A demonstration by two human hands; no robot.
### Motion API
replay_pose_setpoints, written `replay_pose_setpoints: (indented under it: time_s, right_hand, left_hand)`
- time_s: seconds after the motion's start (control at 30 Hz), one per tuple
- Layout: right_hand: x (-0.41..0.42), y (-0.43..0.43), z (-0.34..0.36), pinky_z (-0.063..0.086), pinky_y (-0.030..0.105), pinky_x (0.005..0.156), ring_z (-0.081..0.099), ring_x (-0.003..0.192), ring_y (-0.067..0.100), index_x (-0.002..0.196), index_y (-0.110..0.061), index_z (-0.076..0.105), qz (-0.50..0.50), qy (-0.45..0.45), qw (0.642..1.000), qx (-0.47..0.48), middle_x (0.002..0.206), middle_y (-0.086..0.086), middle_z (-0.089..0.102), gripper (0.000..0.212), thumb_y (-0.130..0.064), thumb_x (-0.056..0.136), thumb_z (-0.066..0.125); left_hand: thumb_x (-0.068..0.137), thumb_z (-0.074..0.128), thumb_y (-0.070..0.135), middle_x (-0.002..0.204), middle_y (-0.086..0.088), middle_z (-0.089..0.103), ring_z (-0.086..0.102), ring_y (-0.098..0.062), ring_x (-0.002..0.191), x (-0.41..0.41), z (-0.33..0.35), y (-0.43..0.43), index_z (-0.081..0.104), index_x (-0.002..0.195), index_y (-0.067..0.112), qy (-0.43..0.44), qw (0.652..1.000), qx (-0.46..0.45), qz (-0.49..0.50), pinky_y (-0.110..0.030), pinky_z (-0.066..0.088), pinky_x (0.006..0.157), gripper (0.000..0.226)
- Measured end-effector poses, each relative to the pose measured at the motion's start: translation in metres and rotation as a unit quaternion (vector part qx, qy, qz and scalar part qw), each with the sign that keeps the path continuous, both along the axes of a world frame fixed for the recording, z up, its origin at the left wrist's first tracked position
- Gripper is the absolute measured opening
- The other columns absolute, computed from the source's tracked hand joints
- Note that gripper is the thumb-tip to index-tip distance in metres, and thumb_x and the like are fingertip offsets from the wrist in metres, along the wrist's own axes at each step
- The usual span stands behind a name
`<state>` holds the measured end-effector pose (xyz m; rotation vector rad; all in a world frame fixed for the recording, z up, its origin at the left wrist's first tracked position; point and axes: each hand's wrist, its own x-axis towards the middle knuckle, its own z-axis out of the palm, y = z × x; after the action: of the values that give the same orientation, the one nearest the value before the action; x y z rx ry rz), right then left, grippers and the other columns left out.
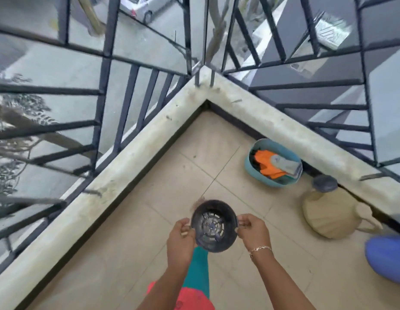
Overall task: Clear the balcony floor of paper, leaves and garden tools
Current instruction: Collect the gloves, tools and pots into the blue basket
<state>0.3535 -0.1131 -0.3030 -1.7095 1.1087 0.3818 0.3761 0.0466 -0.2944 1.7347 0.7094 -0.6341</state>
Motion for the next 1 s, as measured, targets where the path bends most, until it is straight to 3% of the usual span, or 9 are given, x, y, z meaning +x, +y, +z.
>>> replay_pose_setpoints:
  time_s: [0.2,0.33,0.47,0.6,0.7,0.87,1.0]
  right_hand:
    - [0.097,-0.061,-0.046,0.042,0.023,0.07,0.06,0.081,0.022,0.084,-0.015,0.062,0.067,0.051,0.996,-0.007,0.082,0.006,0.066,0.028,0.01,0.072,0.058]
    - [0.166,-0.107,-0.089,0.044,0.035,0.069,0.057,0.076,0.023,0.067,-0.013,0.06,0.181,0.043,0.982,-0.038,0.073,0.013,0.062,0.017,0.003,0.072,0.058]
    - [0.233,-0.158,-0.126,0.046,0.035,0.078,0.061,0.094,0.03,0.093,-0.001,0.066,0.258,0.074,0.96,-0.074,0.095,0.019,0.067,0.022,0.005,0.075,0.055]
    - [0.297,-0.2,-0.164,0.039,0.032,0.069,0.057,0.085,0.026,0.082,-0.003,0.063,0.324,0.078,0.938,-0.097,0.088,0.019,0.065,0.012,0.002,0.077,0.053]
    - [0.336,-0.228,-0.191,0.03,0.026,0.065,0.052,0.08,0.024,0.066,-0.008,0.054,0.366,0.083,0.917,-0.135,0.085,0.022,0.06,0.019,0.003,0.081,0.049]
    - [0.363,-0.261,-0.239,0.028,0.026,0.068,0.039,0.079,0.021,0.064,-0.01,0.044,0.394,0.12,0.899,-0.149,0.072,0.014,0.044,0.024,0.009,0.079,0.045]
    - [0.368,-0.274,-0.27,0.028,0.029,0.057,0.038,0.075,0.021,0.063,-0.009,0.041,0.403,0.145,0.891,-0.149,0.064,0.008,0.038,0.023,0.008,0.078,0.047]
  left_hand:
    - [0.088,0.051,-0.003,0.083,0.001,0.058,0.059,-0.023,0.081,0.093,-0.045,-0.058,0.057,0.093,0.015,0.064,0.998,-0.009,-0.021,-0.046,0.052,0.086,0.02]
    - [0.082,0.06,0.013,0.082,0.001,0.059,0.058,-0.023,0.084,0.157,-0.072,-0.096,0.053,0.079,0.024,0.083,0.995,0.001,-0.057,-0.044,0.05,0.085,0.013]
    - [0.088,0.059,0.01,0.096,-0.007,0.06,0.057,-0.023,0.089,0.209,-0.112,-0.14,0.055,0.098,0.015,0.088,0.994,0.021,-0.067,-0.039,0.049,0.085,0.012]
    - [0.088,0.058,0.01,0.094,-0.01,0.057,0.054,-0.023,0.08,0.257,-0.159,-0.187,0.055,0.109,0.007,0.139,0.99,-0.006,-0.014,-0.042,0.052,0.083,0.021]
    - [0.088,0.057,0.012,0.094,-0.012,0.054,0.053,-0.023,0.081,0.287,-0.194,-0.222,0.053,0.113,0.002,0.153,0.988,-0.012,-0.01,-0.045,0.052,0.084,0.027]
    - [0.089,0.05,0.008,0.096,-0.013,0.052,0.051,-0.025,0.085,0.315,-0.244,-0.262,0.055,0.107,0.002,0.18,0.982,-0.025,-0.041,-0.039,0.048,0.074,0.02]
    - [0.088,0.049,0.006,0.102,-0.012,0.049,0.047,-0.027,0.091,0.319,-0.269,-0.275,0.054,0.103,0.005,0.198,0.979,-0.035,-0.045,-0.037,0.043,0.074,0.016]
